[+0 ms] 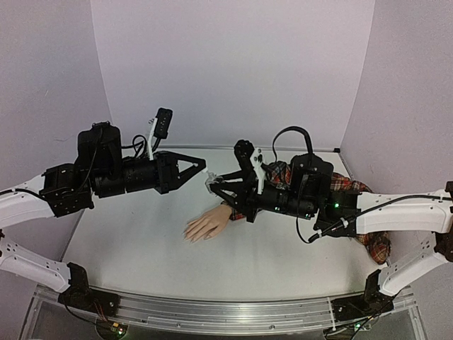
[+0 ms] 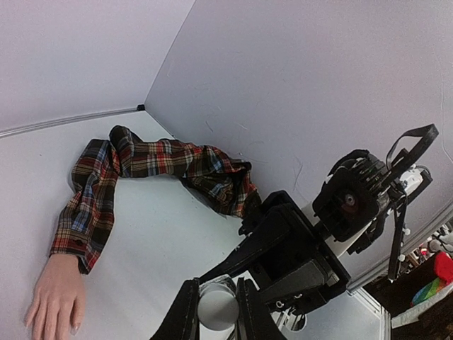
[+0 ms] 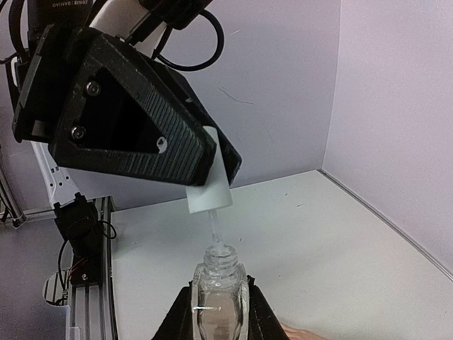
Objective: Paint the nails
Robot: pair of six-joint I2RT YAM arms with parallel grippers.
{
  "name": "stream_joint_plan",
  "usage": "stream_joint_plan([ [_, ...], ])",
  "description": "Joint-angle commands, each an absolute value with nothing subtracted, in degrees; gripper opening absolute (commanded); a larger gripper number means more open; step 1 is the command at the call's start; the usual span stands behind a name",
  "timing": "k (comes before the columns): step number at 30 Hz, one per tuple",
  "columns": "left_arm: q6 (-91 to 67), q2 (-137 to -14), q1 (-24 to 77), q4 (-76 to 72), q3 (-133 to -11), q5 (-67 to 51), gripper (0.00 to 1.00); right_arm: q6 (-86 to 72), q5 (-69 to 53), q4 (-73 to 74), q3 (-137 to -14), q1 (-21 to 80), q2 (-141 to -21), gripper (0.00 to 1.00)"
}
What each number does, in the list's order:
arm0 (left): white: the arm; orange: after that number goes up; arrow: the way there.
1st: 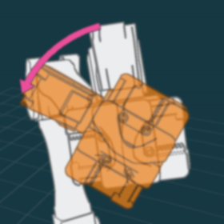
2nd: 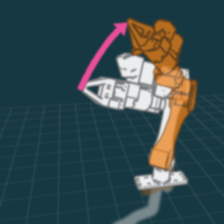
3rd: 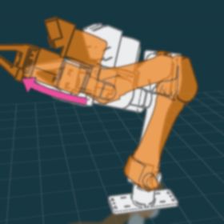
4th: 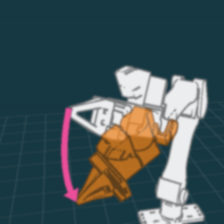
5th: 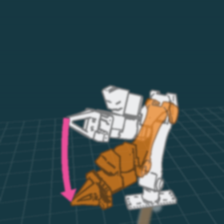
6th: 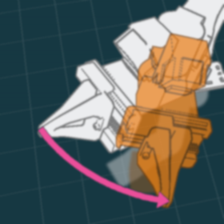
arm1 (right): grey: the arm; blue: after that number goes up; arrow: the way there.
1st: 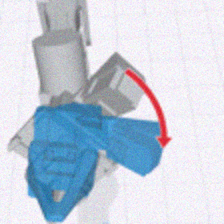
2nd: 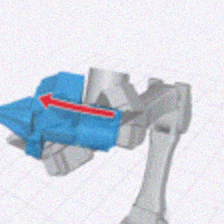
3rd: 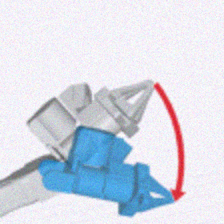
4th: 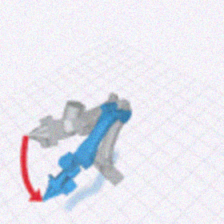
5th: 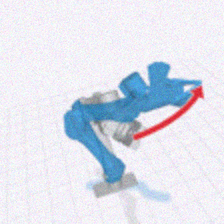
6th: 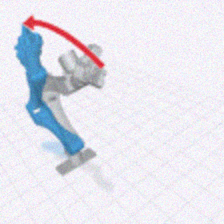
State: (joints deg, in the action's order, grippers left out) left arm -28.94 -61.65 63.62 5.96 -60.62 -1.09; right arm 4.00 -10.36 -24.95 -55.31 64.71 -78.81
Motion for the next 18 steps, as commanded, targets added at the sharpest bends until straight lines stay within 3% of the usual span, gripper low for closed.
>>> stream_joint_plan([
  [1, -28.2, -62.6, 63.4, 5.3, -63.6, -3.6, 0.0, 4.9, -10.5, -26.6, -58.7, 65.1, -79.3, 0.0],
  [18, -23.2, -70.2, 63.4, 19.2, -71.6, -6.0, 0.0, 8.8, -9.9, -22.2, -61.5, 65.1, -78.2, 0.0],
])
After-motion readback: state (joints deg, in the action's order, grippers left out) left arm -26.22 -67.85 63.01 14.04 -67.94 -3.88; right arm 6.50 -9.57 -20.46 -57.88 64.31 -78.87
